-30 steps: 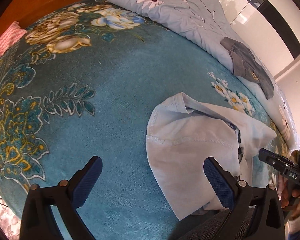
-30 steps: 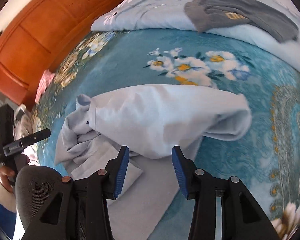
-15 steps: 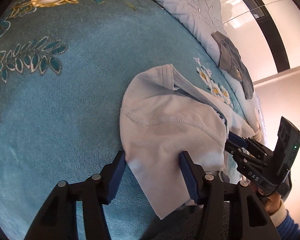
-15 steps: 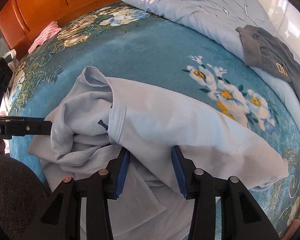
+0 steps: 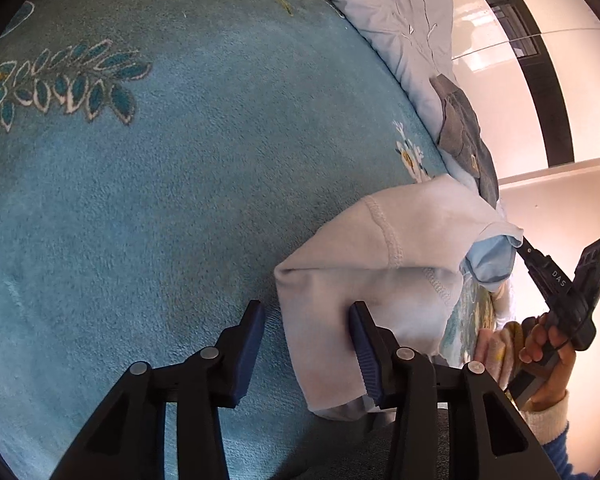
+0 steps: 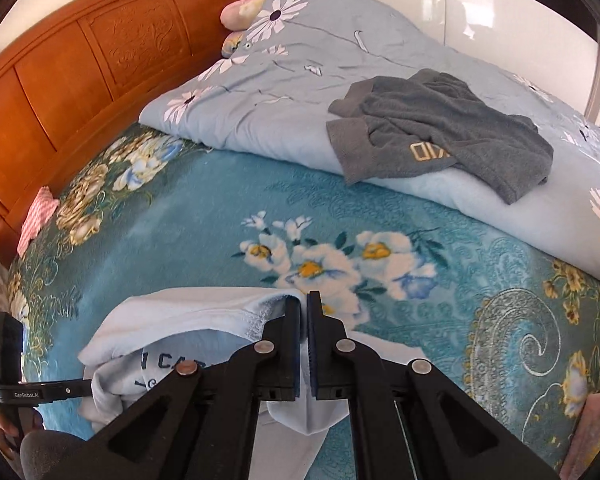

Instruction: Fold clothes

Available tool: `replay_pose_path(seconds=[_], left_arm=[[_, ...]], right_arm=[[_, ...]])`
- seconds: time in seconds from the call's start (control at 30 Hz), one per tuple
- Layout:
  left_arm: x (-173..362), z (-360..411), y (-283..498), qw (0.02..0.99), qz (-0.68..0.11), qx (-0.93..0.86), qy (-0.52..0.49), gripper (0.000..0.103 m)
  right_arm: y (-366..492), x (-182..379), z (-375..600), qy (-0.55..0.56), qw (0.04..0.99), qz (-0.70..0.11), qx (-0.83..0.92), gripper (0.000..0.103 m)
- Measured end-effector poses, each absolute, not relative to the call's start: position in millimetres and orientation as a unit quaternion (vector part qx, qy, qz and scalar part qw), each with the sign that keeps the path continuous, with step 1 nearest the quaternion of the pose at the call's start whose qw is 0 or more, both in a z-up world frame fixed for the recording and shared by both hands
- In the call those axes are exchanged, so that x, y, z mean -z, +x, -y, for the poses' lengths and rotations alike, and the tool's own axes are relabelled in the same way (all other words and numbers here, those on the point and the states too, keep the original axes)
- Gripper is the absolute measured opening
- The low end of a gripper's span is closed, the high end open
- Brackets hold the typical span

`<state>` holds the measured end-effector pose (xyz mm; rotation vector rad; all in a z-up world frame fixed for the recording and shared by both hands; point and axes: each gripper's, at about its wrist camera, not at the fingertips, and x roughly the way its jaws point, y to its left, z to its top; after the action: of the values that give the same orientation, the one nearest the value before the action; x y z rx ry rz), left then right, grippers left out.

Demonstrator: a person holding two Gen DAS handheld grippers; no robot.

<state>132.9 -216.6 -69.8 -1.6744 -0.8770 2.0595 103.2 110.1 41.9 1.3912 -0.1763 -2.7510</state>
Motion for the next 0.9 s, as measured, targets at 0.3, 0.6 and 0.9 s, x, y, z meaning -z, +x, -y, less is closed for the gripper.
replay_pose_path(seconds=[0.3, 0.6, 0.9], left_arm=[[39.4, 198.5, 110.8, 0.207, 0.283, -0.744, -0.568, 0.046], [-4.6, 167.2, 98.6, 0.214, 0.147, -0.798, -0.543, 0.048], [-60.3, 165.1, 111.6, 0.185, 0.081, -0.864, -0.461, 0.006]], right_arm=[[118.4, -123.9, -108.4, 0.363, 0.056, 0.062, 0.928, 0.002], [168.1, -203.4, -116.2, 0.286, 0.093, 0.062, 0.952, 0.002], [175.4, -196.9, -147.3, 0.303, 0.065, 0.115, 0.944, 0.002]])
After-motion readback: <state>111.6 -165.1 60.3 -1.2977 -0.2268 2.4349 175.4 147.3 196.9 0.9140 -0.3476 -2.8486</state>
